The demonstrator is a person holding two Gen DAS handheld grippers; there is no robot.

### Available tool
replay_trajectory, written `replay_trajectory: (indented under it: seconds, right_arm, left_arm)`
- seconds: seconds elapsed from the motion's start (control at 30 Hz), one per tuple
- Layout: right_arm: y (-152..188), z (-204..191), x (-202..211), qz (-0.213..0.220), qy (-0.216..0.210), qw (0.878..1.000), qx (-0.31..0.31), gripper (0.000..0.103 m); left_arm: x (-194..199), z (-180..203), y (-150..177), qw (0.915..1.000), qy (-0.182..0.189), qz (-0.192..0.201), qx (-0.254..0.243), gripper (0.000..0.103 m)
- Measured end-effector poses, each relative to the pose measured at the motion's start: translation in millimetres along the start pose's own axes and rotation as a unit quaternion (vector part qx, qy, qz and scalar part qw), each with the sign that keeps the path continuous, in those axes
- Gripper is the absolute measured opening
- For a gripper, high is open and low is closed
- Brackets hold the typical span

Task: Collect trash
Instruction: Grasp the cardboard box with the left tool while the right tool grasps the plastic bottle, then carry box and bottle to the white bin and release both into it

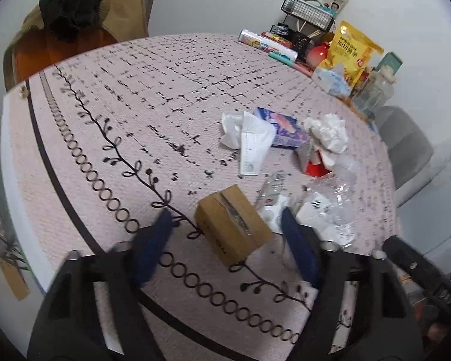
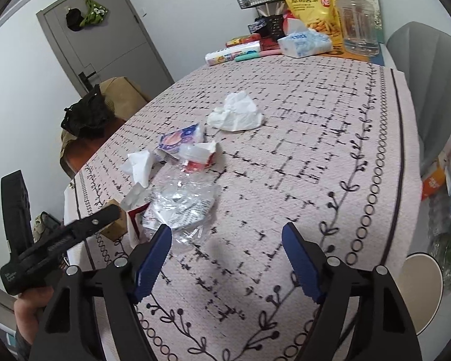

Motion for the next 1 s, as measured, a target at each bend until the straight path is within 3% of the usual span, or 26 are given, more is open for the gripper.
replay_trajectory:
  seconds: [0.03,0.2,0.67,0.73,0.77,0.87,1.0]
  right_arm:
    - [-1,-2,-1,0.0,-0.002,1.0,0.002,0.075]
    - [-14,-14,-10,0.002,-0.009,1.0,0.013,0.075]
    - [-53,-46,-59,-0.04,-0.029,0.999,-0.01,0.074]
    - [-54,-50,-67,-0.056,-0.029,0.998,-0.007,0.062]
    - [-54,-49,-70,-0.063,-0.028,0.998,-0.013,0.049]
    - [-54,-45,-68,-0.072,-0.045,0.996,-0.033,0.033]
    - [-55,-36,-50,-0.051,-0.052,0.997,-0.039,0.032]
  left_arm:
    - [1,-2,1,1.0,-0.003,0.0,0.002,0.048]
    - [10,-6,1,0.9999,0.008,0.004,0.015,0.036]
    - [30,-7,-11,0.999,0.006,0.041,0.017,0.035]
    - [32,-6,-12,0.9989,0.006,0.044,0.017,0.035]
    - [33,-6,-13,0.9988,0.006,0.046,0.016,0.035]
    - [36,-3,-12,0.9987,0.006,0.05,0.013,0.035]
    - [39,3,-13,0.9984,0.012,0.054,0.01,0.035]
Point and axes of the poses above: each gripper's, at about its wrist camera, not at the fingertips, and x roughly against the way its jaws point, z to its right, y to its underside, the point moved 3 cm from there along -x, roughly the way its jaws point, and after that the axes turned 11 degrees about y, right-handed, at the moved point
